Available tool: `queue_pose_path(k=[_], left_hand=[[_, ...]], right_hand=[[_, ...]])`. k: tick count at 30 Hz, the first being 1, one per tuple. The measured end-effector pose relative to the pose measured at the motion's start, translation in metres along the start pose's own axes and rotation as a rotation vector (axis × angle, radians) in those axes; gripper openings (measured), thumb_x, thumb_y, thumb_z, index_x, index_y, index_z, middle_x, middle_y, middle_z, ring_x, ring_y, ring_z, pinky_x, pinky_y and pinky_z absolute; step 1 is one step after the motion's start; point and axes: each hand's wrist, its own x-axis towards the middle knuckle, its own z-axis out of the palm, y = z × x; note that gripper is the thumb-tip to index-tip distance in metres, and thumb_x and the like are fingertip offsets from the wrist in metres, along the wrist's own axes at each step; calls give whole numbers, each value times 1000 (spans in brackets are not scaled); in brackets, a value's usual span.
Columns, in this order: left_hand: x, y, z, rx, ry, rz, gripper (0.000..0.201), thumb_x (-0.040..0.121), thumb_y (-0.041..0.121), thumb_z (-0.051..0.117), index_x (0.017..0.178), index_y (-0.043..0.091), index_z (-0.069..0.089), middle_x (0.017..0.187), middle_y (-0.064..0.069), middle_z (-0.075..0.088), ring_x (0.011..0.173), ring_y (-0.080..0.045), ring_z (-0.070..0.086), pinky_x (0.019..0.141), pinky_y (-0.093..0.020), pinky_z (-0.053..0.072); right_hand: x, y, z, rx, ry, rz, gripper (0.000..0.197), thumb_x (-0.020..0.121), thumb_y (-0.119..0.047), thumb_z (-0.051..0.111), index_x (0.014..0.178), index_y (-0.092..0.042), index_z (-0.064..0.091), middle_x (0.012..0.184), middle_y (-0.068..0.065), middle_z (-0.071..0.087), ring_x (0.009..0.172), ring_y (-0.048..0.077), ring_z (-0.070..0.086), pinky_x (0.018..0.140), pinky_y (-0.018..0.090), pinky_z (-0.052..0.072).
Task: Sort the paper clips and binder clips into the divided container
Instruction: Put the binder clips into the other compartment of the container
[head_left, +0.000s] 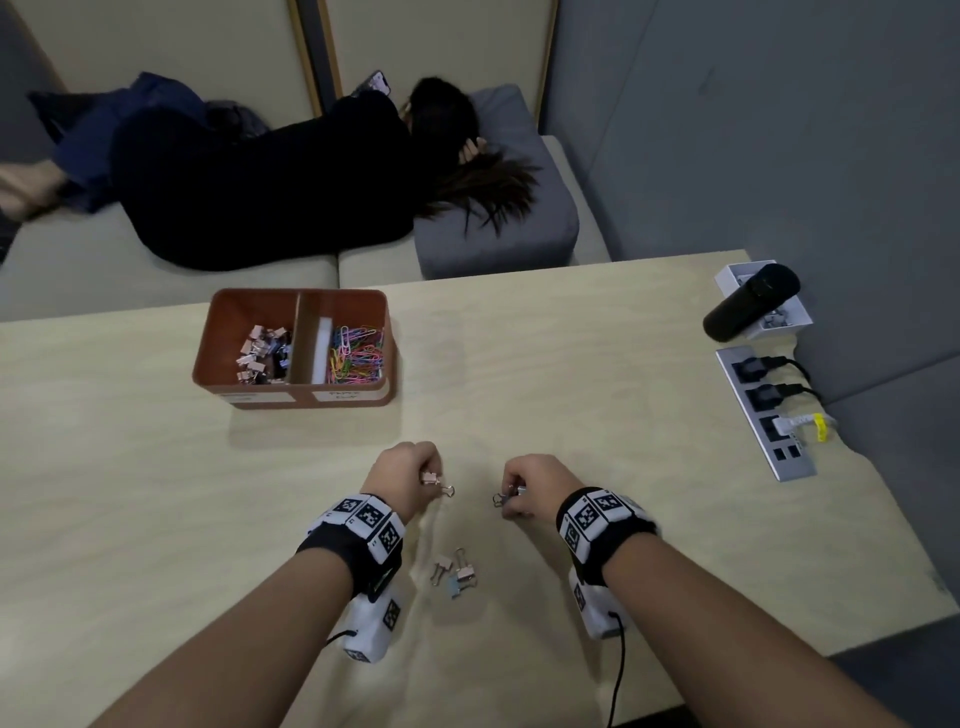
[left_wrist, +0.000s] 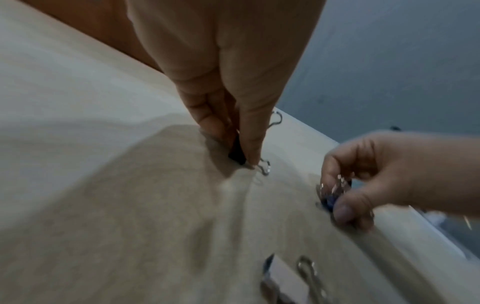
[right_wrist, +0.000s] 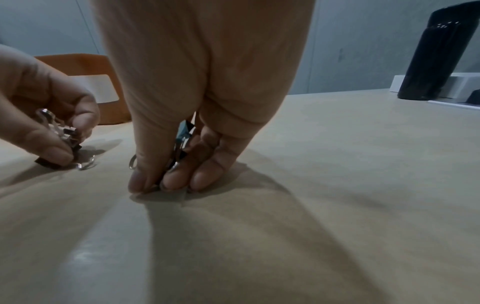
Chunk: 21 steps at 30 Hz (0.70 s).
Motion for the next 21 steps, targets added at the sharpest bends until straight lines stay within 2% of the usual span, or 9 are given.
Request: queue_pose_path(k=[4, 6, 9, 11, 13, 15, 17, 19, 21], left_hand=[[-18, -20, -19, -161, 4, -40, 41, 63, 7, 82, 59, 28, 48, 77, -4, 69, 67, -15, 56, 63, -25, 47], [-31, -30, -37, -190, 30, -28, 42, 61, 7, 83, 59, 29, 47, 68, 4, 62, 60, -9, 50, 56, -15, 41], [-48, -42, -76, -147, 95, -3, 43, 64, 12, 83, 60, 30, 45, 62, 9, 51, 57, -8, 43, 55, -20, 34], [-58, -54, -109, -137, 157, -11, 39, 66, 11, 82, 62, 28, 46, 62, 8, 51, 58, -10, 44, 53, -18, 33], [-66, -66, -146, -111, 231, -34, 35, 68, 12, 81, 65, 22, 48, 61, 10, 50, 58, -9, 44, 51, -15, 32], [-66, -74, -180, -72, 306, -64, 32, 69, 14, 81, 69, 18, 48, 64, 8, 50, 62, -12, 44, 53, -20, 32], [-59, -80, -209, -51, 377, -88, 29, 70, 13, 80, 72, 15, 51, 69, 3, 54, 68, -17, 48, 58, -25, 33], [-49, -79, -232, -61, 428, -84, 26, 70, 11, 79, 75, 15, 53, 74, 1, 56, 73, -19, 51, 63, -25, 36], [-37, -76, -248, -71, 435, -68, 26, 70, 12, 79, 79, 15, 54, 76, 2, 57, 75, -19, 53, 62, -25, 38]], right_hand=[[-2, -20, 7, -42, -55, -48, 22, 72, -12, 77, 91, -8, 68, 76, -4, 55, 78, 16, 53, 62, 21, 40], [-1, -35, 6, -57, -71, -95, 17, 72, -12, 78, 85, -12, 67, 68, -10, 50, 74, 16, 52, 56, 17, 37], [1, -69, -3, -68, -47, -167, 21, 68, -12, 81, 73, -19, 62, 63, -11, 50, 58, 8, 51, 47, 9, 34], [2, -101, -15, -57, -24, -217, 16, 70, -10, 81, 77, -13, 66, 62, -8, 50, 48, 0, 49, 44, 8, 34], [4, -140, -28, -13, -2, -258, 14, 74, -7, 78, 81, -7, 66, 63, -5, 51, 43, 0, 50, 40, 8, 34], [7, -178, -39, -13, 52, -298, 14, 76, -9, 76, 83, -8, 65, 69, -1, 54, 54, 7, 53, 46, 10, 37], [13, -211, -46, -35, 131, -323, 13, 77, -13, 75, 84, -9, 65, 78, 1, 59, 69, 14, 54, 59, 19, 41], [23, -239, -49, -39, 204, -335, 12, 78, -15, 74, 81, -12, 62, 86, 2, 61, 78, 17, 55, 67, 24, 41], [36, -264, -51, -25, 279, -353, 11, 81, -16, 72, 81, -17, 61, 90, 1, 59, 83, 16, 54, 72, 23, 38]])
